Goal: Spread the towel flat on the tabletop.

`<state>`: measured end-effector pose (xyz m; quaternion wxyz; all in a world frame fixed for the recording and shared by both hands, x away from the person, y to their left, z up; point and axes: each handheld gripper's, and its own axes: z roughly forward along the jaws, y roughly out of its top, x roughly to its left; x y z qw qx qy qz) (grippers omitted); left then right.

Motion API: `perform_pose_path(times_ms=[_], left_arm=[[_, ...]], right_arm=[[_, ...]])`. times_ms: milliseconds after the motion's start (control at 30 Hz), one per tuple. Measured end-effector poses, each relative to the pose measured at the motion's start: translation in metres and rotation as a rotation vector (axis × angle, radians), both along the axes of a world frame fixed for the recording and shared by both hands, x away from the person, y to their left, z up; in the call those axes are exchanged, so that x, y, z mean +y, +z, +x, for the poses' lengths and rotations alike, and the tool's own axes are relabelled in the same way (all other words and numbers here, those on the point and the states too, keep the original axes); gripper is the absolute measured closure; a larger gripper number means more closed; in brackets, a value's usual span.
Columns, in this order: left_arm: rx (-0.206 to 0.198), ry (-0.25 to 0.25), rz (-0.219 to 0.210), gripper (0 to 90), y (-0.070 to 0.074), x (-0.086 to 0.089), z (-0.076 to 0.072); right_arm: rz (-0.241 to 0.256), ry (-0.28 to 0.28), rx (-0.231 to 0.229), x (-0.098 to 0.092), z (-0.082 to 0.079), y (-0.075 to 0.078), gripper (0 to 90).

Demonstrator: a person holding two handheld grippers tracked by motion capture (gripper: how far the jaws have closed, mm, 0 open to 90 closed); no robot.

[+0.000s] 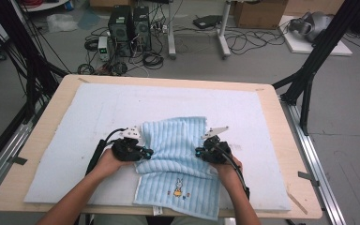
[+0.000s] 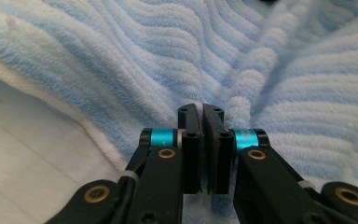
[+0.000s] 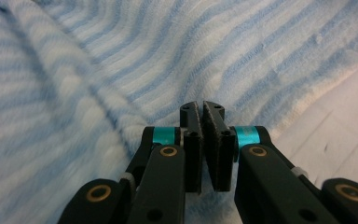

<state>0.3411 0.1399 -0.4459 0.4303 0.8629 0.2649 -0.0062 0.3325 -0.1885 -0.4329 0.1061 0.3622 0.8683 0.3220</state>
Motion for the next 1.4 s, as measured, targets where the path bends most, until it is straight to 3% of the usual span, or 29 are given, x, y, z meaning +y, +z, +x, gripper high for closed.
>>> perform_pose_path(times_ms=[100,167,233,400,433,500,633,700,800,867,933,1000,1033,1100,1133,1167,1333,1400], left_arm=[[0.014,-0.028,-0.008,83.7,0.001,0.001,-0.005],[0.004,0.001,-0.016,73.7,0.005,0.002,-0.003],[-0.019,0.054,-0.021,61.7,0.009,0.005,0.001],[-0.092,0.208,-0.058,50.7,0.020,0.015,0.015],[-0.123,0.259,-0.063,48.1,0.021,0.017,0.020],[-0.138,0.333,-0.079,44.7,0.021,0.021,0.029],[-0.149,0.438,-0.023,44.9,0.018,0.020,0.051],[-0.157,0.458,0.029,45.0,0.015,0.014,0.060],[-0.164,0.450,0.080,46.3,0.008,0.003,0.066],[-0.176,0.420,0.113,49.3,0.003,-0.005,0.066],[-0.221,0.417,0.154,51.2,0.000,-0.011,0.065],[-0.242,0.409,0.149,64.2,0.000,-0.013,0.065],[-0.253,0.403,0.164,75.5,-0.001,-0.014,0.065],[-0.284,0.432,0.168,85.4,-0.003,-0.014,0.069],[-0.290,0.459,0.163,86.0,-0.004,-0.012,0.072],[-0.263,0.482,0.152,86.4,-0.004,-0.010,0.077],[-0.235,0.581,0.149,86.6,0.002,-0.002,0.108],[-0.255,0.602,0.153,86.5,0.004,-0.001,0.116]], right_arm=[[0.008,0.005,0.029,-0.003,-0.008,0.001,83.8],[0.013,0.003,0.020,-0.004,-0.010,0.001,77.8],[0.027,-0.005,-0.003,-0.005,-0.010,0.002,70.7],[0.080,-0.035,-0.087,-0.008,-0.010,0.009,58.8],[0.089,-0.041,-0.096,-0.009,-0.010,0.009,58.1],[0.101,-0.053,-0.112,-0.011,-0.010,0.011,55.3],[0.102,-0.059,-0.113,-0.011,-0.009,0.010,53.4],[0.103,-0.057,-0.116,-0.011,-0.008,0.009,52.9],[0.107,-0.060,-0.113,-0.012,-0.008,0.009,51.5],[0.112,-0.060,-0.117,-0.013,-0.008,0.009,51.2],[0.116,-0.064,-0.117,-0.014,-0.008,0.009,50.5],[0.115,-0.066,-0.118,-0.015,-0.008,0.009,50.4],[0.115,-0.066,-0.120,-0.015,-0.008,0.009,50.2],[0.115,-0.069,-0.118,-0.014,-0.009,0.009,49.7],[0.112,-0.064,-0.121,-0.014,-0.008,0.009,49.6],[0.112,-0.064,-0.116,-0.014,-0.008,0.009,49.6],[0.117,-0.061,-0.111,-0.013,-0.007,0.007,49.5],[0.126,-0.059,-0.113,-0.014,-0.006,0.007,49.5]])
